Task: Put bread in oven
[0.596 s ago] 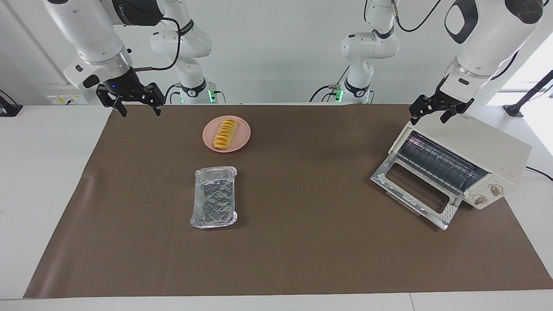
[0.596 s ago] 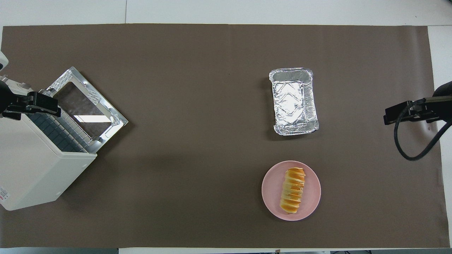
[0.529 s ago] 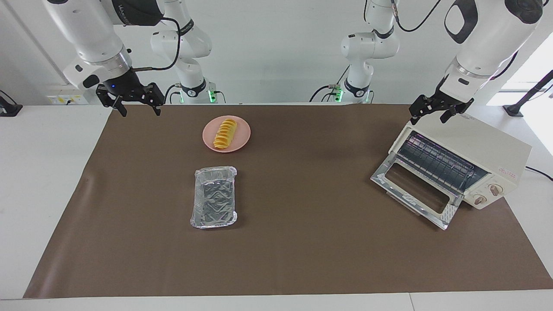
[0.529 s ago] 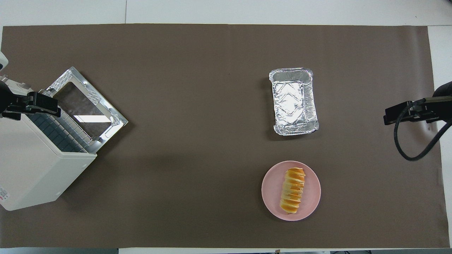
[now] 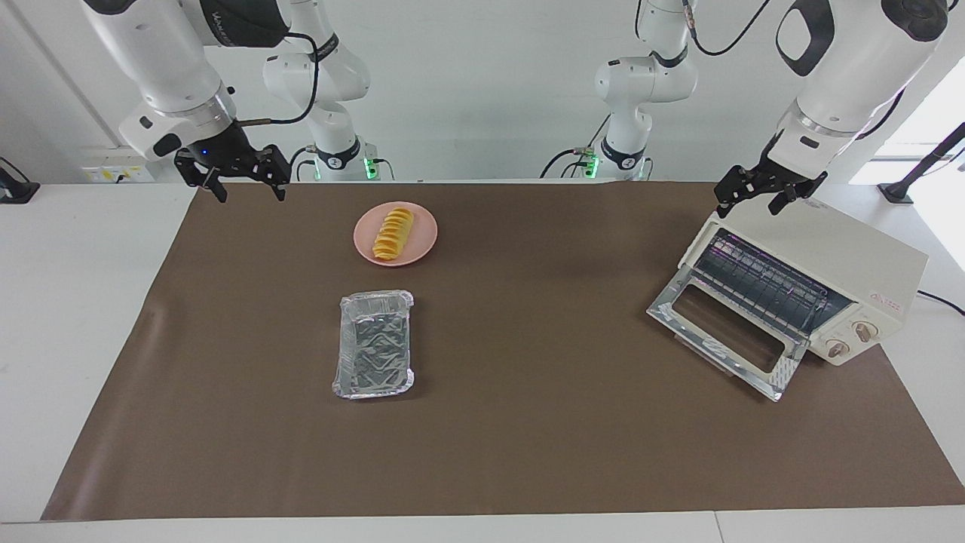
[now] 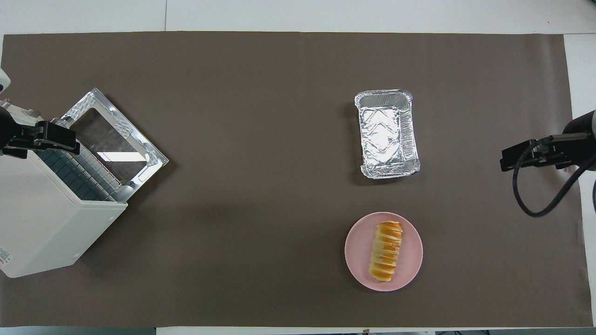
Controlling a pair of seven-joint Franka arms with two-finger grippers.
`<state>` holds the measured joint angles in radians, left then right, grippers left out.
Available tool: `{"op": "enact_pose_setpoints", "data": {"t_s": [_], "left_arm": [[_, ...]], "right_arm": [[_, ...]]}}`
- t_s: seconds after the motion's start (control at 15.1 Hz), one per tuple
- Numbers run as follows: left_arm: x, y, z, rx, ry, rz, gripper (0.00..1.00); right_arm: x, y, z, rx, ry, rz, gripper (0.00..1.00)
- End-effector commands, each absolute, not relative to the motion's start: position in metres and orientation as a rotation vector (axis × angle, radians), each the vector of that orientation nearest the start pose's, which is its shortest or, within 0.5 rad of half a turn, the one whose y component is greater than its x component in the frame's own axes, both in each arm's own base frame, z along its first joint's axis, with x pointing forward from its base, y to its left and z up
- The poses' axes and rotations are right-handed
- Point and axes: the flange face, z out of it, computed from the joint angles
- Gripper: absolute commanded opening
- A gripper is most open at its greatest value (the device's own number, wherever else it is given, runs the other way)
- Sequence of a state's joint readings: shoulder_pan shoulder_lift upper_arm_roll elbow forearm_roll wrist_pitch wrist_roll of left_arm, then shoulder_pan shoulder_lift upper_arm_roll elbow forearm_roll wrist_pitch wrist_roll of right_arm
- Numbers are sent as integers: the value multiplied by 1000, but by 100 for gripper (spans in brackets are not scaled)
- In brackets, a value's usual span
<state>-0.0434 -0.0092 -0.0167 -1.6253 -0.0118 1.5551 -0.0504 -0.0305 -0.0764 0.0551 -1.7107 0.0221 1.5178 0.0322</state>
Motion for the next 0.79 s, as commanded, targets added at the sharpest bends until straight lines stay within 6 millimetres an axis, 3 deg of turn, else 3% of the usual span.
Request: {"op": "enact_pose_setpoints", "data": {"t_s": [0.0,0.13,0.33,0.46,0.73], "left_arm": [[541,-31,607,-3137,10,101,100],[541,-31,606,-3137,10,103,100],[541,-31,607,-3137,10,101,100],[541,-31,607,-3137,10,101,100],[541,-31,607,-3137,10,101,100]], "right_arm": [[484,37,553,-3067,165,181,100],[464,73,516,-3066,175,204,100],[445,96,454,-3039,178,319,100],[432,106,407,-2973,271,347,100],[413,141,354,-2981,408,342,99]]}}
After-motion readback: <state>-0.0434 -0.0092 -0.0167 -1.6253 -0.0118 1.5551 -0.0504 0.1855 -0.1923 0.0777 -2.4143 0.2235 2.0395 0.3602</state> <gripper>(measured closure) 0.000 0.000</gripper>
